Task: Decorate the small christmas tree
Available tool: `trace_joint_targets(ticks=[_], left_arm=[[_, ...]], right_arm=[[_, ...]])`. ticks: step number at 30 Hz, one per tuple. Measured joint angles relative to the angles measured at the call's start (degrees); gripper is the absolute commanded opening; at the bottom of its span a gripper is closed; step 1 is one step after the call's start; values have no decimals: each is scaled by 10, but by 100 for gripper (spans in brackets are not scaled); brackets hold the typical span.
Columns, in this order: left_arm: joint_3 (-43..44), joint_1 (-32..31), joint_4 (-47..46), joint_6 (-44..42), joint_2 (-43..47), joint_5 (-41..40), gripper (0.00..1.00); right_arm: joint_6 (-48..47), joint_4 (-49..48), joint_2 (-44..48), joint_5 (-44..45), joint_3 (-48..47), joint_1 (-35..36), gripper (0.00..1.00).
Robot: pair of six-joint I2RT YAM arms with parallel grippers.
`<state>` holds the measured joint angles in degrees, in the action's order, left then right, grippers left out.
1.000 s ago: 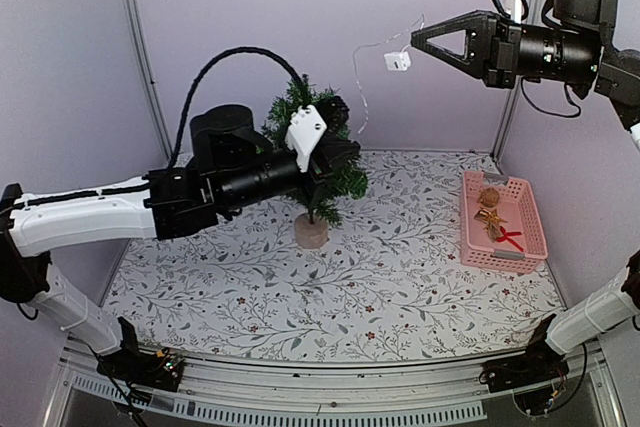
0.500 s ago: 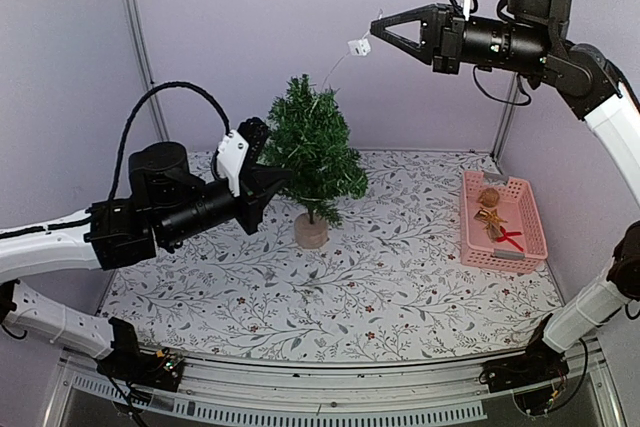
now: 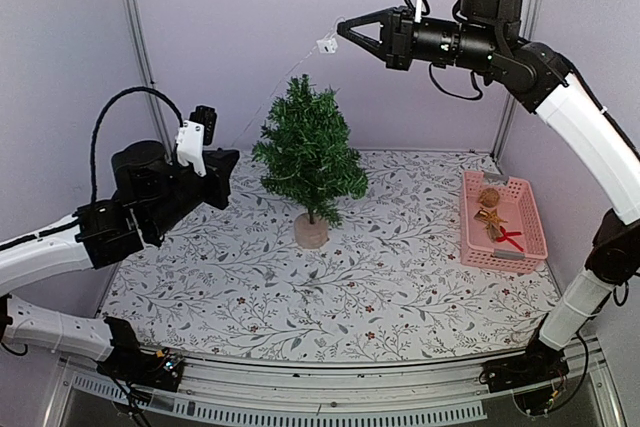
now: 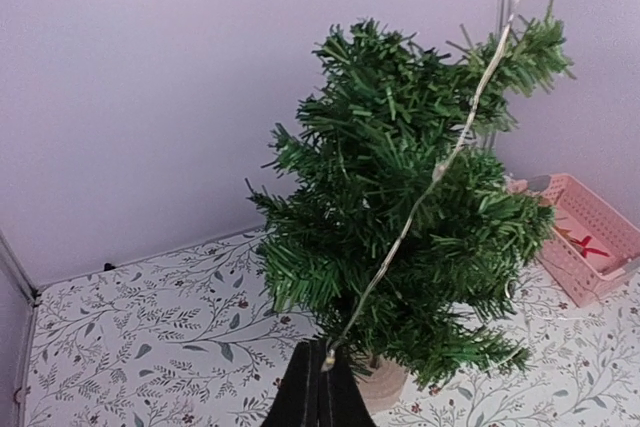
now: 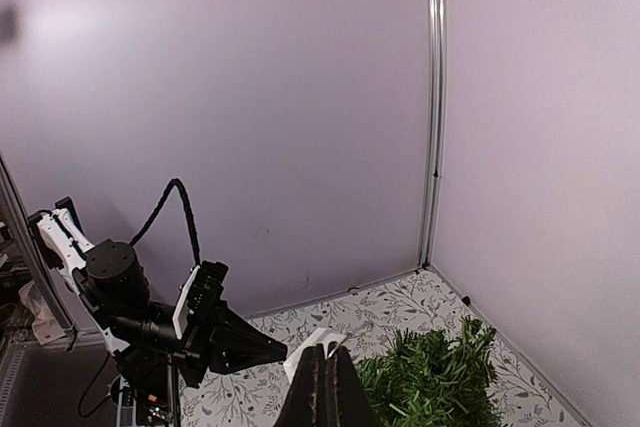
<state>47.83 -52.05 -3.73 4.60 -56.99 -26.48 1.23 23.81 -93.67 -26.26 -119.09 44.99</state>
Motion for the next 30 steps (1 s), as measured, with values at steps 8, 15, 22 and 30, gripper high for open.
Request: trace_joint_targets(ticks=[8, 15, 22, 30], left_arm=[[0, 49, 19, 22, -30, -54, 0], [1, 106, 27, 43, -70, -60, 0], [23, 160, -10, 44, -140, -17, 0], [68, 181, -49, 34, -188, 50, 0]], right_arm=[[7, -38, -58, 2, -19, 0, 0], [11, -55, -75, 6, -26, 0, 0], [14, -78, -116, 33, -84, -12, 0], [38, -106, -153, 21, -93, -52, 21]])
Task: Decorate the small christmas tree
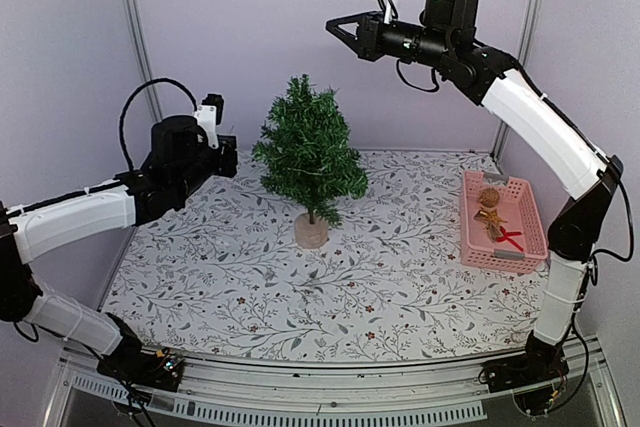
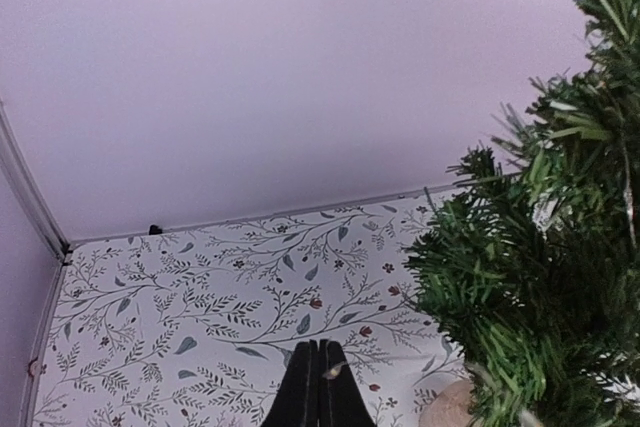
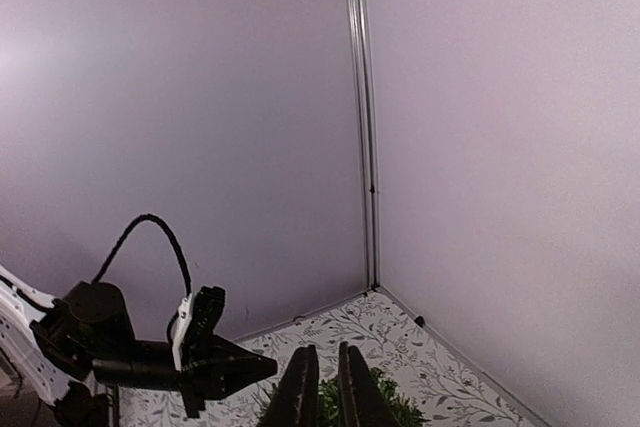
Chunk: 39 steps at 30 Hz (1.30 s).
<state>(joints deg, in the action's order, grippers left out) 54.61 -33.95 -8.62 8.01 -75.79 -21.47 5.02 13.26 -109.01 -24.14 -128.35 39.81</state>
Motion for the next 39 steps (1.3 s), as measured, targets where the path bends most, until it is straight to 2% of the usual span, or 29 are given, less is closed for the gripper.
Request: trace_joint_targets(ticks=[2, 6, 9, 18, 27, 33, 39], left_arm=[[4, 0, -5, 0, 2, 8, 0], [6, 0, -8, 0, 15, 21, 0], [6, 0, -13, 0, 28, 37, 0], [17, -9, -14, 4, 42, 61, 0], [63, -74, 10, 13, 42, 27, 0], [83, -99, 33, 33, 40, -5, 0], [106, -122, 48, 57, 38, -26, 0]], right_arm=[[1, -2, 6, -17, 19, -5, 33], [3, -4, 55, -63, 108, -2, 47], [0, 3, 115, -84, 191, 3, 52], [-25, 32, 257, -132, 334, 33, 49], [-54, 20, 278, -116, 445, 86, 43], [-59, -68, 278, -69, 519, 127, 39], [-58, -174, 276, -12, 580, 189, 40]])
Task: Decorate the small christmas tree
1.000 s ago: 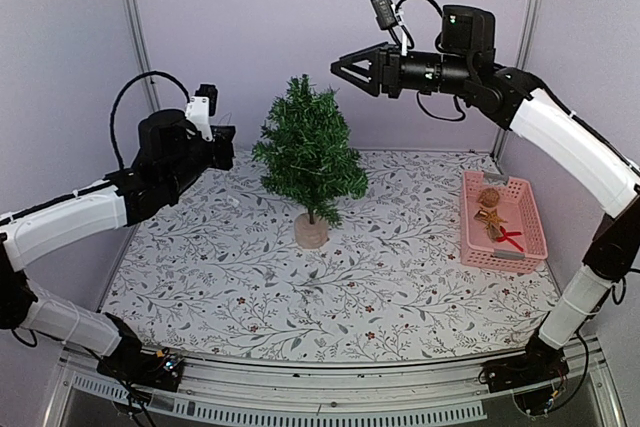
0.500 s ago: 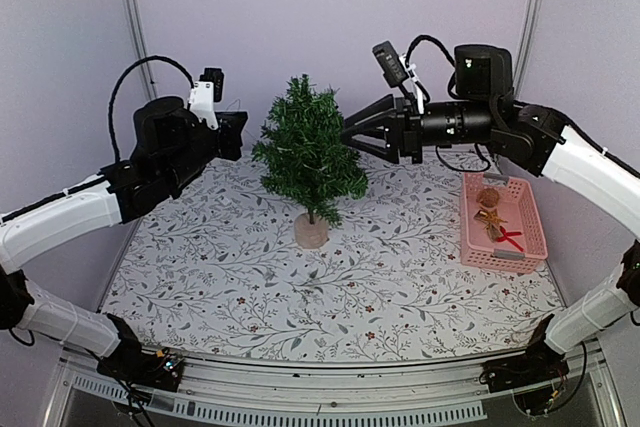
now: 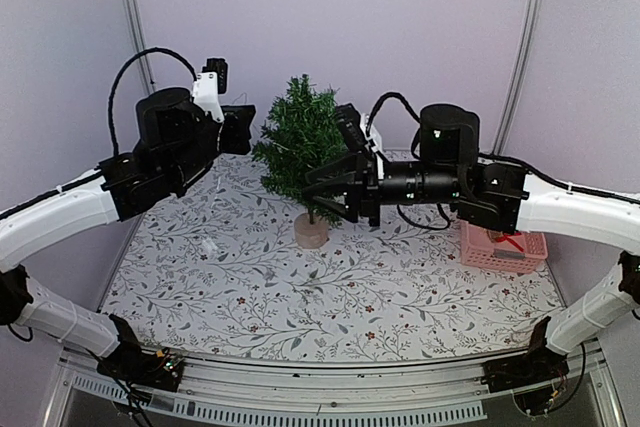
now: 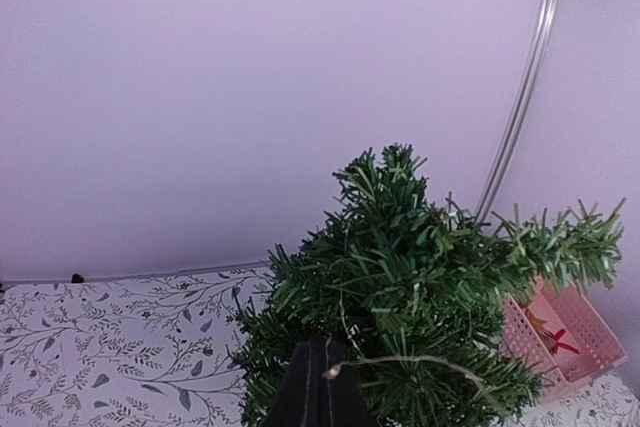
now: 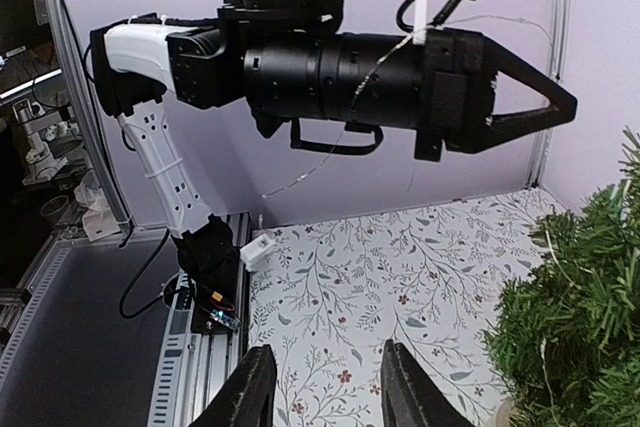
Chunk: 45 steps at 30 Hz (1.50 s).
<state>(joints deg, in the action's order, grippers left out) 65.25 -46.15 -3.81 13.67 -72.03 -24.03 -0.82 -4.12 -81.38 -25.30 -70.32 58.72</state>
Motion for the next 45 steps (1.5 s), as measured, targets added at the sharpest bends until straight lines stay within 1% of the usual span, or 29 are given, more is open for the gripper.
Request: trace_joint_targets(ticks=[4, 7, 9, 14, 17, 23, 28, 30, 34, 36, 39, 41, 45], left_arm=[[1, -14, 17, 11, 1, -14, 0], [1, -22, 28, 14, 4, -24, 0], [1, -23, 30, 14, 9, -29, 0], [2, -23, 31, 12, 17, -37, 0], [2, -23, 32, 11, 17, -37, 0], [2, -23, 32, 12, 17, -37, 0], [2, -23, 32, 12, 20, -38, 0], [2, -23, 30, 11, 23, -38, 0], [2, -23, 28, 11, 24, -37, 0], [2, -23, 27, 10, 24, -37, 0], [2, -23, 25, 9, 24, -37, 0], [2, -23, 25, 7, 24, -37, 0], [-2, -23, 24, 5, 30, -40, 0]], right_arm=[[1, -75, -15, 35, 22, 38, 40], [1, -130, -49, 58, 23, 56, 41], [1, -159, -79, 72, 22, 61, 43], [2, -202, -149, 109, 10, 61, 48], [2, -220, -182, 126, -3, 61, 49], [10, -249, -227, 125, -55, 61, 49], [21, -277, -261, 100, -96, 61, 53], [22, -284, -272, 90, -104, 61, 52], [21, -290, -295, 78, -118, 61, 35], [21, -291, -301, 75, -119, 61, 25], [23, -292, -306, 69, -119, 61, 14], [25, -294, -306, 64, -119, 61, 10], [30, -296, -306, 52, -119, 61, 6]])
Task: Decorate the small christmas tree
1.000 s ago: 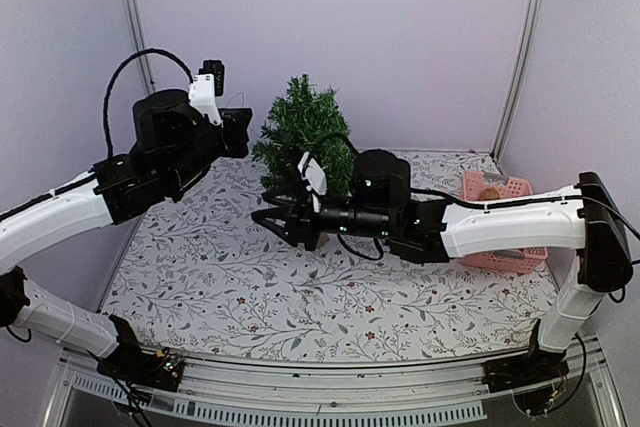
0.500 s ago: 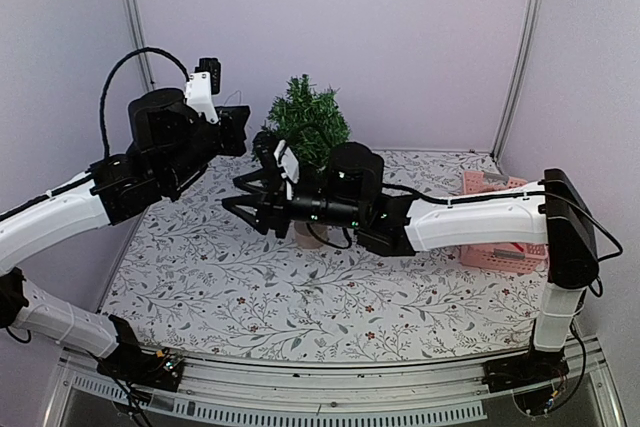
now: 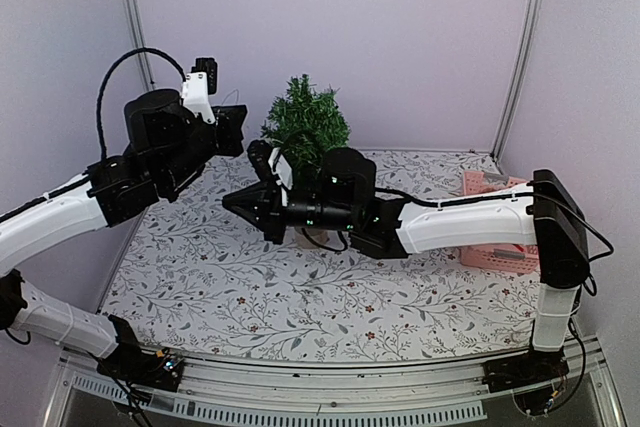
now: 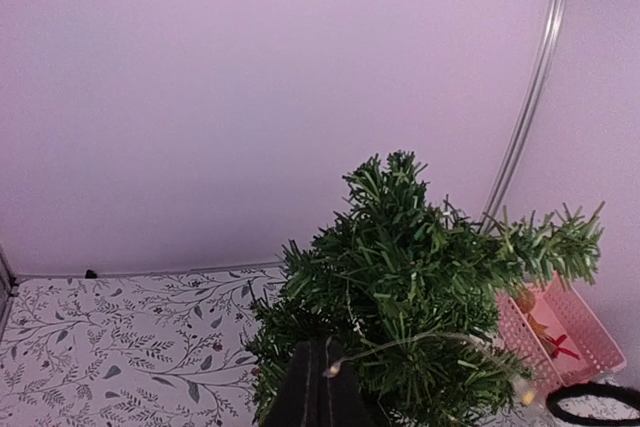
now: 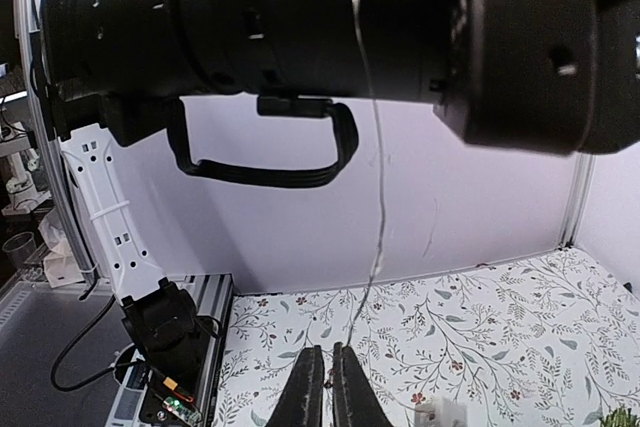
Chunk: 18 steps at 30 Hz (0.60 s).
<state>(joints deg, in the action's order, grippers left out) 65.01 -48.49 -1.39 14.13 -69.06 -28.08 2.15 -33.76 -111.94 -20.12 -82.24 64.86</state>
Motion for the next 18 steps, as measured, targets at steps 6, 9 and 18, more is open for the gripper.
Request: trace_joint_targets(ticks=[6, 9, 18], left_arm=[[-10, 0, -1, 0, 15, -10, 0], [-14, 0, -1, 0, 19, -12, 0], [-16, 0, -1, 0, 19, -12, 0]], right_arm=[[4, -2, 0, -12, 0, 0, 3], [5, -2, 0, -14, 2, 0, 5], [9, -2, 0, -15, 10, 1, 0]])
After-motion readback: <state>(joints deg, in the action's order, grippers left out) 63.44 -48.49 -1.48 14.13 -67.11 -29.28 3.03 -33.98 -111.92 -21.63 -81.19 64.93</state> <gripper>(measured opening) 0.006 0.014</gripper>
